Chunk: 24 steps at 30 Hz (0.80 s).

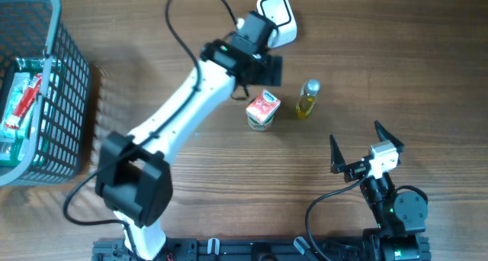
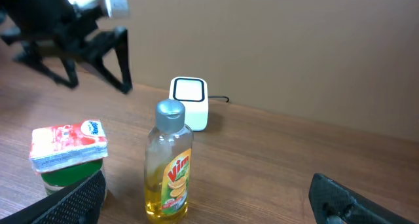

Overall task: Scan the item barcode
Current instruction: 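Place the Kleenex tissue pack beside the bottle and release, then reach into the basket and grasp the green 3M glove package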

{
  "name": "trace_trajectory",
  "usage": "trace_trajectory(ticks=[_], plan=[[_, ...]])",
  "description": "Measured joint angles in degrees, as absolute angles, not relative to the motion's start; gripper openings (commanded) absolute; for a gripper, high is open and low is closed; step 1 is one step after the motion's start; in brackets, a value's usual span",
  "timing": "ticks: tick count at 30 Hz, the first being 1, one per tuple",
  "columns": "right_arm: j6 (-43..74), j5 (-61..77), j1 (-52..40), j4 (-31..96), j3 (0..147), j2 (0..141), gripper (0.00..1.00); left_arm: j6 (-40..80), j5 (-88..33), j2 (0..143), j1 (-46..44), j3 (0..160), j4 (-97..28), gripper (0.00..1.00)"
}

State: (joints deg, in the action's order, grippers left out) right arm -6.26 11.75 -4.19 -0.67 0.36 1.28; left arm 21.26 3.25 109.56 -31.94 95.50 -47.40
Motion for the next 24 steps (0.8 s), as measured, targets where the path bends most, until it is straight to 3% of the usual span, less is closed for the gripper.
trace_trajectory(ticks=[4,9,13,18,24], plan=[[-6.26,11.75,-4.19,-0.67,0.36,1.28,1.0,12.64,11.22,101.19,-18.55,105.08,-50.3,1.0],[-6.26,11.73,-4.19,-0.69,0.36,1.28,1.0,7.05,15.59,86.15,9.54,110.06,-46.96,1.0],[-6.26,11.75,-4.19,-0.67,0.36,1.28,1.0,0.1,15.18,87.29,29.93,110.1,-48.53,1.0],[-6.26,11.75,-4.19,-0.64,0.36,1.28,1.0,-11.07,9.96,93.58,42.33,110.1,-54.13,1.0],[-6.26,11.75,-4.19,-0.67,0.36,1.28,1.0,-19.11,2.26,107.61,44.64,110.04,-60.58,1.0]])
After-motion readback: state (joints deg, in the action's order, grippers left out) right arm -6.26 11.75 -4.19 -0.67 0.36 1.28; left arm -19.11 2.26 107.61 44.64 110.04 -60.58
